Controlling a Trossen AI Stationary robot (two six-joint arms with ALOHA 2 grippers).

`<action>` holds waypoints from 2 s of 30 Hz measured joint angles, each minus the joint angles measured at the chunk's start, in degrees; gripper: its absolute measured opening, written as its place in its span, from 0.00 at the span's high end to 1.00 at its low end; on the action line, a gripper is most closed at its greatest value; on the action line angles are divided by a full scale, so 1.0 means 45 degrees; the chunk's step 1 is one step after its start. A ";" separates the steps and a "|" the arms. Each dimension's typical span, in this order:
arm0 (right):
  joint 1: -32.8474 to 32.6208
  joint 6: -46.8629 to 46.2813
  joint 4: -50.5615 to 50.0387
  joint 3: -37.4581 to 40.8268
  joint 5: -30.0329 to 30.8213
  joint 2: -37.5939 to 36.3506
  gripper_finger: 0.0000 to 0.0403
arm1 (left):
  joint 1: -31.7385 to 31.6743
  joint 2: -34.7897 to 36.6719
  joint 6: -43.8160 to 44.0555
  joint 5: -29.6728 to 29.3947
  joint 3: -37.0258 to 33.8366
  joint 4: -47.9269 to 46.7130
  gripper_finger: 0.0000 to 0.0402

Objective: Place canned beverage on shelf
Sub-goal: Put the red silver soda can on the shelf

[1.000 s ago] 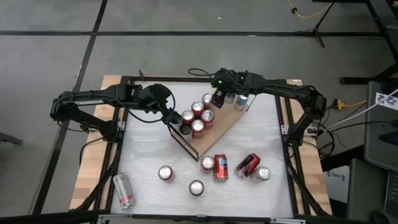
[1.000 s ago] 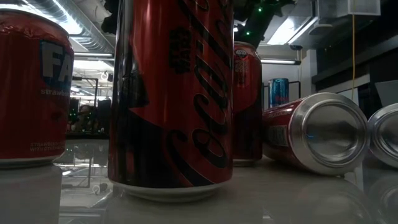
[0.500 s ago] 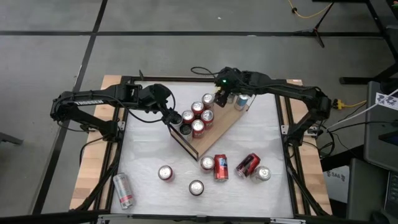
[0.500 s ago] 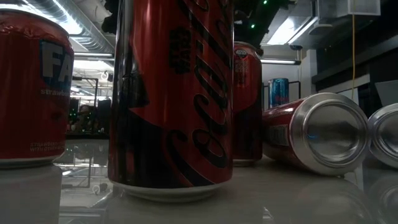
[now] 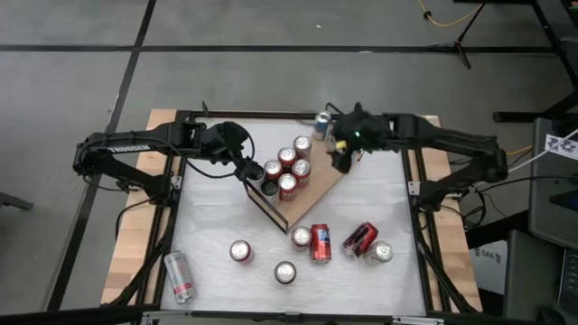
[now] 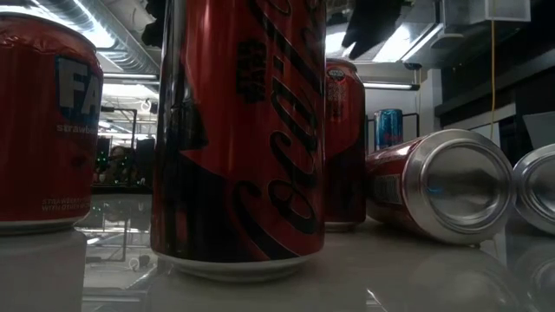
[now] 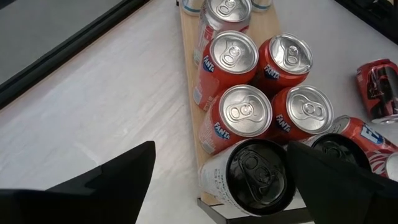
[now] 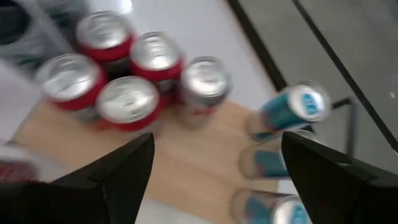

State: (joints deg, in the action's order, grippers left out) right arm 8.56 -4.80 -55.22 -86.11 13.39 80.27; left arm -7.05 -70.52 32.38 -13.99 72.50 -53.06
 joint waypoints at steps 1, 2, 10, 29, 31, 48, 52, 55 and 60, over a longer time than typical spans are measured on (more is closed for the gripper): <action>-0.0297 -0.0020 -0.0069 0.0000 -0.0001 -0.0042 0.15 | 0.0005 0.0000 0.0000 -0.0002 0.0003 0.0000 0.12; -0.0577 -0.0055 -0.0152 0.0000 -0.0001 -0.0065 0.15 | 0.0001 -0.0004 0.0000 -0.0002 -0.0002 -0.0005 0.12; -0.2993 -0.3649 -0.1921 0.0000 -0.0385 -0.0054 0.15 | 0.0004 0.0000 0.0000 -0.0007 -0.0002 0.0000 0.12; -1.0892 -1.6105 -0.5567 0.0005 0.0339 -0.0039 0.15 | 0.0000 0.0000 0.0000 -0.0013 0.0002 -0.0005 0.12; -1.1481 -1.6858 -0.5864 0.0005 0.0540 -0.0016 0.15 | 0.0000 0.0000 0.0000 -0.0017 -0.0002 0.0000 0.12; -1.3601 -2.2265 -0.6916 0.0015 -0.0708 0.2469 0.15 | 0.0001 0.0000 -0.0004 -0.0021 -0.0001 -0.0005 0.12; -1.3567 -2.2280 -0.7121 0.0015 -0.0876 0.3077 0.15 | 0.0000 0.0000 0.0000 -0.0021 -0.0002 0.0000 0.12; -1.3567 -2.2295 -0.7129 0.0015 -0.0843 0.3391 0.15 | 0.0003 0.0000 0.0000 -0.0021 -0.0002 -0.0005 0.12; -1.3567 -2.2303 -0.7120 0.0015 -0.0587 0.3549 0.15 | 0.0000 0.0000 0.0000 -0.0021 0.0002 -0.0005 0.12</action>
State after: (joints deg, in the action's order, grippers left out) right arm -52.49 -105.16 -87.26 -86.04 10.75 96.24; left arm -7.05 -70.52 32.38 -14.09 72.50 -53.08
